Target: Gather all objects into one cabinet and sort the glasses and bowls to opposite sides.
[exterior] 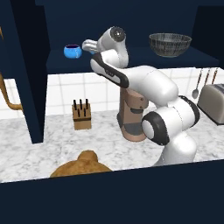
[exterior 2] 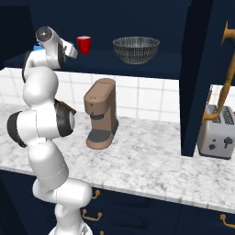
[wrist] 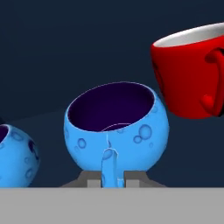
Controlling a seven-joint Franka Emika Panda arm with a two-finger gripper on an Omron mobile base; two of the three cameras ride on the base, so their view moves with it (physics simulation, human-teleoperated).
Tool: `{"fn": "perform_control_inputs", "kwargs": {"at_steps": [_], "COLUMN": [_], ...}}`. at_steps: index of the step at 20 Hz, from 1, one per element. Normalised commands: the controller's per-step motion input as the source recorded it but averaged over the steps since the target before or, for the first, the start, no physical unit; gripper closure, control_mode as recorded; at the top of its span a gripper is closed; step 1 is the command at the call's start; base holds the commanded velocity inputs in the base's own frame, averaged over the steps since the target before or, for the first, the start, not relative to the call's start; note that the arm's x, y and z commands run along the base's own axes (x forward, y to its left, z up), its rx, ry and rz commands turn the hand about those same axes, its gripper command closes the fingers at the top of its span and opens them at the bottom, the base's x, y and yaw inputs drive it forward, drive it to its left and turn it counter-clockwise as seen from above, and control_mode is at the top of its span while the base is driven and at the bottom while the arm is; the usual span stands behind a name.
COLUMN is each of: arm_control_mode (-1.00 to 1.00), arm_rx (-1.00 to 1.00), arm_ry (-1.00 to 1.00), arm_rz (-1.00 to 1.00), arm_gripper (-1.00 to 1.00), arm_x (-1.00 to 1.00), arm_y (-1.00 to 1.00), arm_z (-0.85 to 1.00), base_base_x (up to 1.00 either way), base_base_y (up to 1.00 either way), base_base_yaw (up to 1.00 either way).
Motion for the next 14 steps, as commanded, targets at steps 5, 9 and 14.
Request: {"fn": "perform_control_inputs", "kwargs": {"at_steps": [5, 9, 14], "arm_control_mode": [-1.0, -1.0, -1.0], "arm_rx": [0.0, 0.0, 0.0], "arm_ry": [0.0, 0.0, 0.0], "arm_rz": [0.0, 0.0, 0.01], "arm_gripper": [-1.0, -1.0, -1.0], "arm_x": [0.0, 0.0, -0.38], "arm_y": [0.0, 0.0, 0.0], "arm_z": [0.0, 0.0, 0.0], "base_base_x": [0.0, 0.0, 0.0], "base_base_y": [0.0, 0.0, 0.0], "base_base_yaw": [0.0, 0.0, 0.0]}}
